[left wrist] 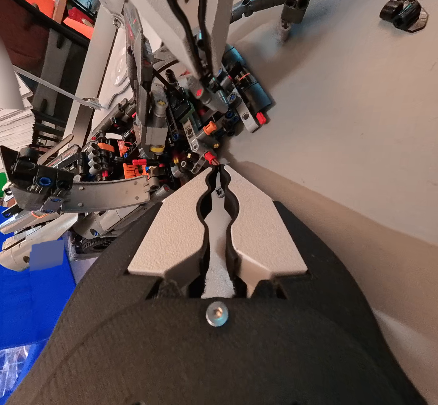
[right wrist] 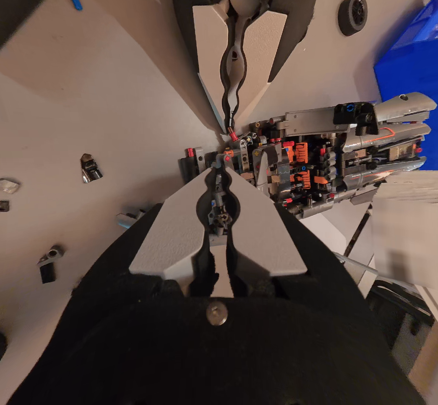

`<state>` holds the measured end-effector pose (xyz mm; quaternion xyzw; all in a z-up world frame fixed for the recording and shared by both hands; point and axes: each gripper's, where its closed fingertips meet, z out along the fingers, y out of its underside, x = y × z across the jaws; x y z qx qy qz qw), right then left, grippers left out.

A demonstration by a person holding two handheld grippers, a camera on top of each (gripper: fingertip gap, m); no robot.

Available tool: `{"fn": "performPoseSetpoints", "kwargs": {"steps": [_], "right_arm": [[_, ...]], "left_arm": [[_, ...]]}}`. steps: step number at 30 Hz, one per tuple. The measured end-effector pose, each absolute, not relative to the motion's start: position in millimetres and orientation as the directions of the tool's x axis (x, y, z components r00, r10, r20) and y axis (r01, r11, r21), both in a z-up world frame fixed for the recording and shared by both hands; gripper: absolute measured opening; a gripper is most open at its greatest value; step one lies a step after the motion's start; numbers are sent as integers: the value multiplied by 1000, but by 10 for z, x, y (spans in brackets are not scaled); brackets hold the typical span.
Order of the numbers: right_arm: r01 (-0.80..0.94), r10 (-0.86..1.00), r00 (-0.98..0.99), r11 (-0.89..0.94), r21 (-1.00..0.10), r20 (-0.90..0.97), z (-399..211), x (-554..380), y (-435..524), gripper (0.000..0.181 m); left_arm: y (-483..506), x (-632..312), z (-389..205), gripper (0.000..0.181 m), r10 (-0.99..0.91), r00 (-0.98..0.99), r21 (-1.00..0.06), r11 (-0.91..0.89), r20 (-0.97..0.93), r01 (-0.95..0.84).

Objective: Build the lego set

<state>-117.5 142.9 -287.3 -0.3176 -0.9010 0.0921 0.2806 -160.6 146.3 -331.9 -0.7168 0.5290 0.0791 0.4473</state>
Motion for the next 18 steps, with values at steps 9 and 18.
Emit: {"fn": "performPoseSetpoints", "kwargs": {"steps": [9, 18], "right_arm": [[528, 646, -669, 762, -375, 368, -2902, -1102, 1360, 0], [529, 645, -681, 760, -377, 346, -2922, -1074, 1340, 0]], "left_arm": [[1463, -1605, -3320, 0, -686, 427, -556, -39, -589, -830], [1465, -1608, -3319, 0, -685, 428, -557, -40, -589, -830]]}}
